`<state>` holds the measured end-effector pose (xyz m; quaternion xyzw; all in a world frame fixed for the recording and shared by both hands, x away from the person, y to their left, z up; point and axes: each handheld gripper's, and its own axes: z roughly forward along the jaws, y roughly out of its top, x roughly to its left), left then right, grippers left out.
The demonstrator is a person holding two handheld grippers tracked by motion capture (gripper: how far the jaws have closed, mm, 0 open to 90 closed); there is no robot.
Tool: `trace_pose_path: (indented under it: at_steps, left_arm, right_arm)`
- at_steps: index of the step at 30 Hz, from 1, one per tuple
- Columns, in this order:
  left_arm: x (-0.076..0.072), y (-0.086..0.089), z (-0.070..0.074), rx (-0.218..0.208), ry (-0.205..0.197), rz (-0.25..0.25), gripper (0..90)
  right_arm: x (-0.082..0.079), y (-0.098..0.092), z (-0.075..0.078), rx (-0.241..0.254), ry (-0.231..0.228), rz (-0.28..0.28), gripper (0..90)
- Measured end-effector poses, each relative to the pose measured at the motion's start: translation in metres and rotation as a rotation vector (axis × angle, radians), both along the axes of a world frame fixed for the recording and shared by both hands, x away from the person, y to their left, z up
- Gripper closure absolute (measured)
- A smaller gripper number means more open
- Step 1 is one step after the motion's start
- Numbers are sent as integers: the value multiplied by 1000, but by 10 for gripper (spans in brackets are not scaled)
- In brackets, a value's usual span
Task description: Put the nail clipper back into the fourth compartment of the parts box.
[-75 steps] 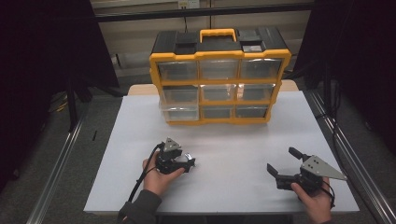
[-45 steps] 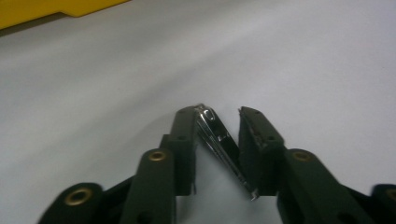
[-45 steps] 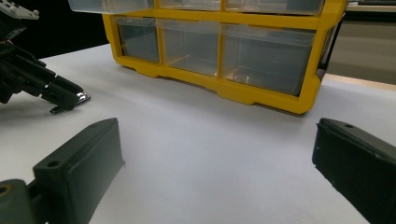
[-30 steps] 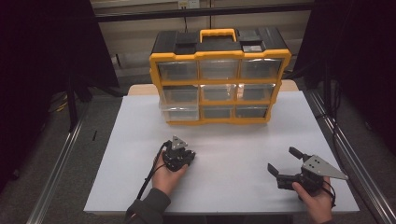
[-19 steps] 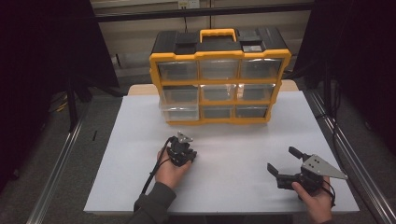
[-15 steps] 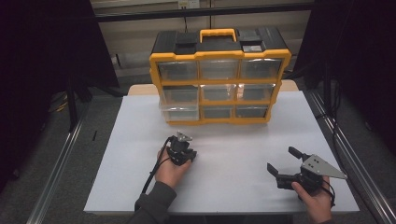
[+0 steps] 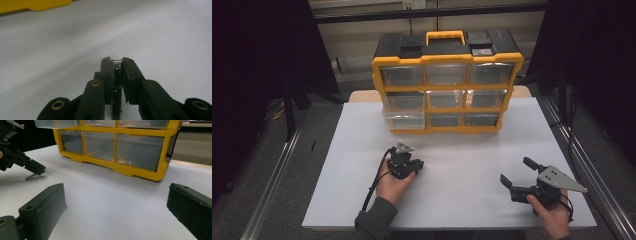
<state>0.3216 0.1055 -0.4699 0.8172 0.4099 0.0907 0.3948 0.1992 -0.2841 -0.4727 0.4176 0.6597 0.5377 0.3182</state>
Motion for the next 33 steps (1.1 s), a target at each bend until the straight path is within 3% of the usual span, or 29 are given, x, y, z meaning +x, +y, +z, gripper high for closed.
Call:
trace_pose_path:
  at_steps: [9, 20, 27, 33]
  left_arm:
    - [-5, 12, 9, -109, -70, -5, 809]
    - [-6, 17, 17, -184, -110, -8, 809]
    - [-6, 24, 24, -254, -113, -13, 809]
    - [-6, 27, 31, -286, -129, -23, 809]
  right_arm:
    - [0, 2, 0, 1, 0, 3, 17]
    - [0, 0, 0, 4, -1, 0, 17]
    - [0, 1, 0, 4, 0, 5, 16]
    - [0, 1, 0, 3, 0, 7, 16]
